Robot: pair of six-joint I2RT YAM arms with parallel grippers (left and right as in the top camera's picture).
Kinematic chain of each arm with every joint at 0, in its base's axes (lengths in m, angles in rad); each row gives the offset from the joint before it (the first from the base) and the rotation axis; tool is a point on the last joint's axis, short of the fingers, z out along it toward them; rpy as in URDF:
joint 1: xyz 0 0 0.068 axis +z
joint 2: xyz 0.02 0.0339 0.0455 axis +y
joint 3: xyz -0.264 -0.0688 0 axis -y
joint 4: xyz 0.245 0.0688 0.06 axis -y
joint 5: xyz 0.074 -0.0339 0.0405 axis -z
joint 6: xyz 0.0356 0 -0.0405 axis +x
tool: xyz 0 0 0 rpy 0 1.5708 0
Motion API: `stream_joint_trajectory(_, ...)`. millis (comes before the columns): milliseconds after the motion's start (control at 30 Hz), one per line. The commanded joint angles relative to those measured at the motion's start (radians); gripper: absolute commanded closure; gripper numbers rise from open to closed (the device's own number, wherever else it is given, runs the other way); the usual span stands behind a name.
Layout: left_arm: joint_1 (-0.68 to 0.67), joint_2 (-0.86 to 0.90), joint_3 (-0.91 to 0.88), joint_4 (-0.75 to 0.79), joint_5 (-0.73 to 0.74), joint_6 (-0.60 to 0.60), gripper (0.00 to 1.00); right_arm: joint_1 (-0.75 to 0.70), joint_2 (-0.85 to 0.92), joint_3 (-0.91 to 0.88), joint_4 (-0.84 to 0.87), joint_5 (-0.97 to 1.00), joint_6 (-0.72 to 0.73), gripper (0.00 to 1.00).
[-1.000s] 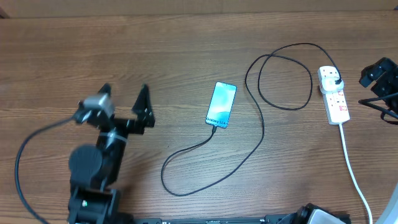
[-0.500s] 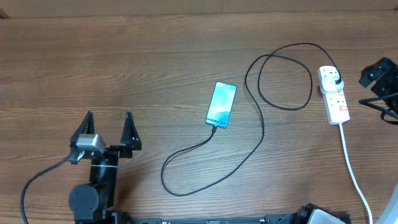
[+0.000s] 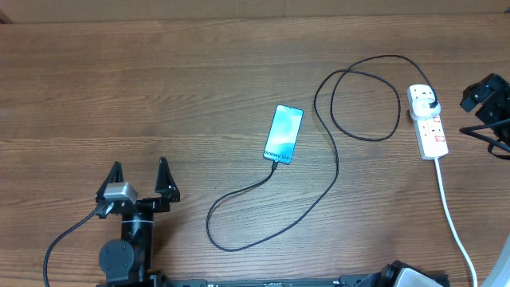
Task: Plug charger to phone and switch on socket
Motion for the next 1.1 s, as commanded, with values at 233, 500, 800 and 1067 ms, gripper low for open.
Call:
stream_joint_trajectory(233, 0.021, -0.032, -0.005, -0.169, -0.030, 0.017, 0.00, 0.003, -0.001, 0.007, 0.002, 0.002, 0.006, 0.00)
stream_joint_trajectory(500, 0.029, -0.032, -0.005, -0.169, -0.014, 0.105, 0.00, 0.003, -0.001, 0.007, 0.002, 0.002, 0.006, 0.00)
stream_joint_trajectory(800, 0.029, -0.032, -0.005, -0.168, -0.017, 0.109, 0.00, 0.003, -0.001, 0.007, 0.002, 0.002, 0.006, 0.00)
stream_joint_trajectory(1067, 0.030, -0.031, -0.005, -0.168, -0.026, 0.109, 0.01, 0.003, -0.001, 0.007, 0.002, 0.002, 0.006, 0.00)
